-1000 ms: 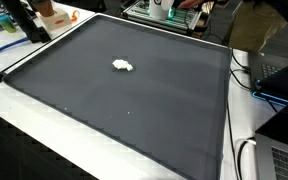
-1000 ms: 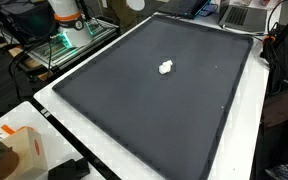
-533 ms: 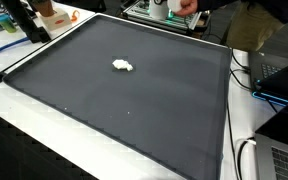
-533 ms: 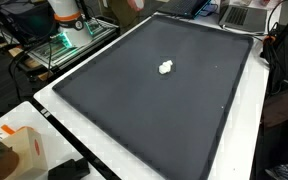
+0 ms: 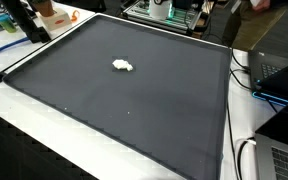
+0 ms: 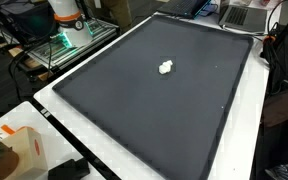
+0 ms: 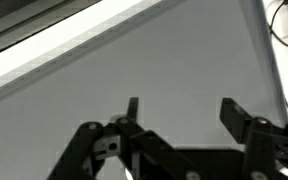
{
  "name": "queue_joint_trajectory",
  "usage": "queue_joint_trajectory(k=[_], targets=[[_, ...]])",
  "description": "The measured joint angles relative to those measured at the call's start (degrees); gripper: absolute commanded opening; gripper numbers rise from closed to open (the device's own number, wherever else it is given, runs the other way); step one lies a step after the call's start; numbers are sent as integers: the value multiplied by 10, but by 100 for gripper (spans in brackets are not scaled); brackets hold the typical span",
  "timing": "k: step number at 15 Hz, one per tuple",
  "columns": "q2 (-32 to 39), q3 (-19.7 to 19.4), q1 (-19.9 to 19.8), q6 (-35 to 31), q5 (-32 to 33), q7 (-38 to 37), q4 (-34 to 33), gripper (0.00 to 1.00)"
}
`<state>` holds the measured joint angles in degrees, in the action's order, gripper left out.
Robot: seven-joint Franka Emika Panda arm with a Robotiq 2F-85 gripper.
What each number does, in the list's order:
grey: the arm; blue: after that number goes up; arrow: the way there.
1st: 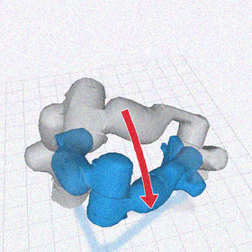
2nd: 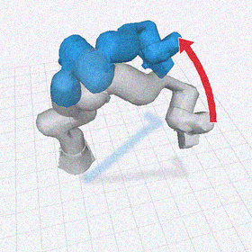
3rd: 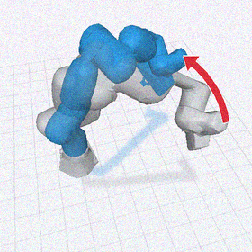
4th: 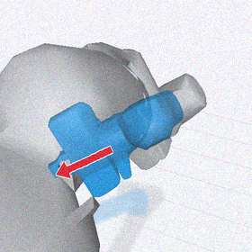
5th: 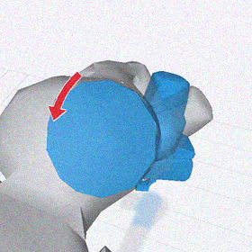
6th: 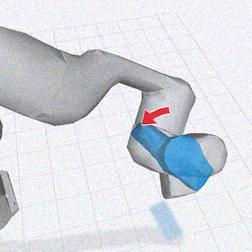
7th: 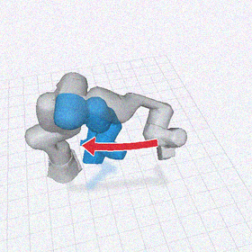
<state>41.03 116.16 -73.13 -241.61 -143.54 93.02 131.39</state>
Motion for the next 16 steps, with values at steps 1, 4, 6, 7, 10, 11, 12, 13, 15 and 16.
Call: queue_joint_trajectory(k=[1,4,6,7,10,11,12,13,15,16], targets=[[-19,-4,-25,0,0,29,-1,100],[-71,-31,-70,0,3,140,-16,100],[-92,-48,-74,0,9,193,-25,100],[-98,-51,-73,0,10,202,-27,100],[-109,-51,-72,0,11,207,-27,100],[-110,-51,-72,0,11,207,-27,100],[-111,-51,-72,0,11,207,-27,100],[-112,-51,-72,0,11,207,-27,100],[-112,-51,-72,0,11,207,-27,100],[-112,-51,-72,2,11,207,-27,100]])
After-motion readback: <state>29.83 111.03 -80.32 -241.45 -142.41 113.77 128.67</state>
